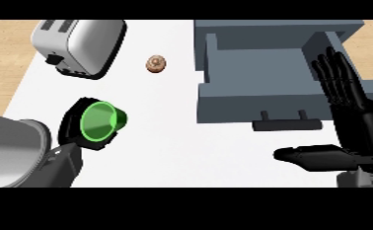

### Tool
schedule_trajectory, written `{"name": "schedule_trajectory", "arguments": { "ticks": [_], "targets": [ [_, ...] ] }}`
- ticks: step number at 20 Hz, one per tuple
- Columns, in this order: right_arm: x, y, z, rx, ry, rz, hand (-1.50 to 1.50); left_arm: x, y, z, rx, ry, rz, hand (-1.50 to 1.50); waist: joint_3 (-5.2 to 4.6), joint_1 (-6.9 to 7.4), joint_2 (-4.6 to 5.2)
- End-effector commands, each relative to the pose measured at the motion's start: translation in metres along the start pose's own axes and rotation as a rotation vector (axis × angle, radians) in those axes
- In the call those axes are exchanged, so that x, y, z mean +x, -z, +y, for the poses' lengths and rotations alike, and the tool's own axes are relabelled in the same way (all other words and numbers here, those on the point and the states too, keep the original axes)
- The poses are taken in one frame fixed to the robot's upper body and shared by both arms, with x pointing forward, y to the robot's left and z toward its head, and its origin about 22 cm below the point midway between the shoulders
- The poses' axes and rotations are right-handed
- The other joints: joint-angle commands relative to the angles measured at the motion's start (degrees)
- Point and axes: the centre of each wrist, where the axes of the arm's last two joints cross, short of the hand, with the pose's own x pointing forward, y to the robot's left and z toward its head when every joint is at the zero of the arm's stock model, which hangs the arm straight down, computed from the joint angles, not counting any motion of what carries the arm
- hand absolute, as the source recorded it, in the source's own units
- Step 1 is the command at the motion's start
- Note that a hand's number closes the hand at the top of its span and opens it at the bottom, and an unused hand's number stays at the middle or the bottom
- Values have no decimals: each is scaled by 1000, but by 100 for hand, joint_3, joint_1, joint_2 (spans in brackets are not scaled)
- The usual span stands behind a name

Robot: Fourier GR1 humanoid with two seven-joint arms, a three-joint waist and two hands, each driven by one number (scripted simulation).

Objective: Pick up the cup, place it into the drawer and close the drawer

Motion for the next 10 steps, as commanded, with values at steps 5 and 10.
{"name": "schedule_trajectory", "arguments": {
  "ticks": [5, 10],
  "targets": [
    [1, -13, -11, -4, 4, -4, -150, -3, -11, 4, 107, -58, -243, 150, 3, -34, -13],
    [3, -1, -7, -21, -15, 8, -150, -7, 17, -34, 48, -85, -343, 150, 13, 77, -50]
  ]
}}
